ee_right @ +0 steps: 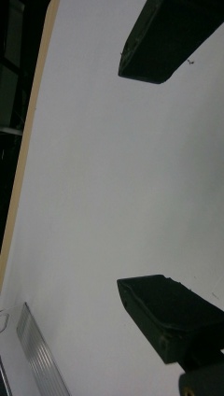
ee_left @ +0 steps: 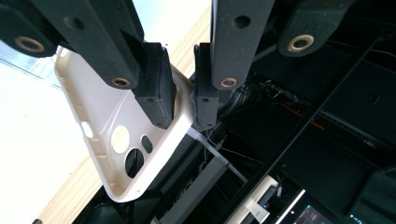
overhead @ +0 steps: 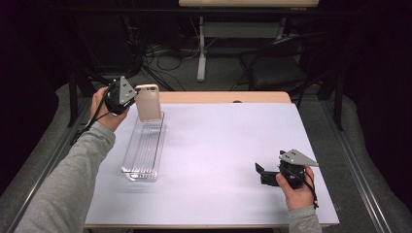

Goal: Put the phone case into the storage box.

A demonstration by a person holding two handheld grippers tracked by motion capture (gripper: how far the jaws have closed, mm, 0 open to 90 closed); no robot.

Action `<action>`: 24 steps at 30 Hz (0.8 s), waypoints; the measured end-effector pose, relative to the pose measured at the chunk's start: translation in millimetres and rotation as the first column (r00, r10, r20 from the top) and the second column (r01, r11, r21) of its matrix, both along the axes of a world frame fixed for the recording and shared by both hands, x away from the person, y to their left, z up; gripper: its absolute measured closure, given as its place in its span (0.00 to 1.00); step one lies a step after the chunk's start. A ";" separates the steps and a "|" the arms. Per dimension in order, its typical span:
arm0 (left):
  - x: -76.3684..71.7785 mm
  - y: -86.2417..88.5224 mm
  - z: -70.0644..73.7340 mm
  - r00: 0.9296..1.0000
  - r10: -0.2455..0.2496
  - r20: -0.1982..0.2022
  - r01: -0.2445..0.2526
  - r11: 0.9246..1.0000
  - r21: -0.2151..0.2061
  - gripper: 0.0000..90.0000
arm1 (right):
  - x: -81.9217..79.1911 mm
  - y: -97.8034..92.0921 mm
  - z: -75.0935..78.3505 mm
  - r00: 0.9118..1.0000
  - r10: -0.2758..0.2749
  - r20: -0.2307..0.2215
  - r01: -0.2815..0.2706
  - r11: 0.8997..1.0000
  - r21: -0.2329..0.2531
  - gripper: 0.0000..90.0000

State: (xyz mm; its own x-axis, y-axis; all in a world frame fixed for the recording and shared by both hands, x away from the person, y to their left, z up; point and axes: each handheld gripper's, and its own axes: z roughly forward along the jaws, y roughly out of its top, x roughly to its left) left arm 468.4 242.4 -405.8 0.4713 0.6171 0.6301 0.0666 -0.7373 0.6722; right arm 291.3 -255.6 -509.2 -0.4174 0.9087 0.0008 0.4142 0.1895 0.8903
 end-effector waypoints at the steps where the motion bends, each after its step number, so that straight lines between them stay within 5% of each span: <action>1: 0.5 -0.7 -0.8 1.000 0.001 0.004 -0.001 1.000 -0.003 0.88 | -0.4 -0.5 -0.4 1.000 -0.002 0.000 0.002 1.000 0.005 0.01; 24: 5.1 0.2 -34.8 1.000 0.025 0.003 -0.025 1.000 -0.001 0.88 | -3.8 -4.7 0.4 1.000 -0.013 0.005 0.013 1.000 0.012 0.03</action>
